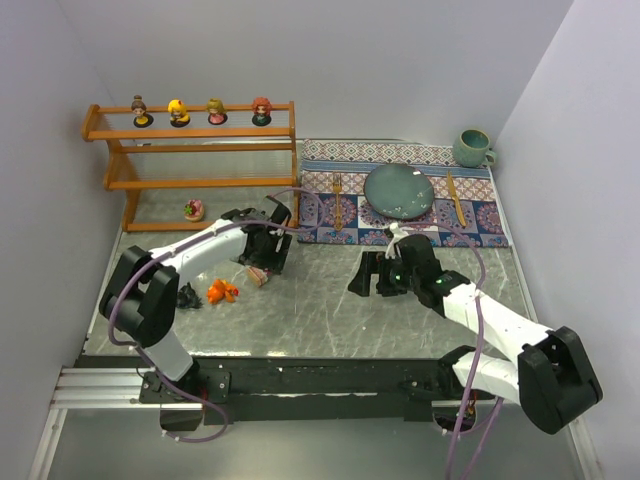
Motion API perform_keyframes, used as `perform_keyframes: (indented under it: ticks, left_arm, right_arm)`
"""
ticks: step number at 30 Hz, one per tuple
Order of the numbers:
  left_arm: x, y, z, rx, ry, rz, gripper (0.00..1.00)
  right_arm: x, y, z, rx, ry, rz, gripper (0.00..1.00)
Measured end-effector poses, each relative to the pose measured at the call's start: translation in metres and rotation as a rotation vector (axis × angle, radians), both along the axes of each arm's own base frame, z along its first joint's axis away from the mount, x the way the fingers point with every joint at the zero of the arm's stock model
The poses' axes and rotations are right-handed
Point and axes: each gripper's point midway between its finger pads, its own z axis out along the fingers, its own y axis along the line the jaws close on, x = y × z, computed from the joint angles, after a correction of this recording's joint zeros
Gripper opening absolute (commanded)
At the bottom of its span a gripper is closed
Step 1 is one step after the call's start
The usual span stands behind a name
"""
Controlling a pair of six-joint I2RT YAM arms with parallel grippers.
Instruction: Place and organize the plastic toys onto the shelf
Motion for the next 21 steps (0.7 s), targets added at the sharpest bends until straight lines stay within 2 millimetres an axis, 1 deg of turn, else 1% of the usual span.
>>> perform_keyframes:
  ticks: [6,10,16,19,21]
  left_arm:
    - [0.001,0.005,-0.007,-0.005,0.042,-0.046,0.75]
    - [0.005,0.007,-0.012,-0.011,0.052,-0.075,0.75]
    - [0.001,0.007,-0.029,-0.004,0.097,-0.113,0.72]
    - [-0.005,0.008,-0.033,-0.005,0.117,-0.127,0.65]
    - [-0.006,0.007,-0.034,-0.009,0.123,-0.136,0.56]
  right_arm:
    - [0.002,0.002,0.000,-0.004,0.003,0.002,1.00]
    - [0.002,0.004,-0.001,-0.009,0.011,0.010,1.00]
    - [0.003,0.007,0.000,-0.014,0.012,0.015,1.00]
    - [0.003,0.008,0.001,-0.013,0.009,0.018,1.00]
    - [0.003,0.009,0.002,-0.012,0.007,0.020,1.00]
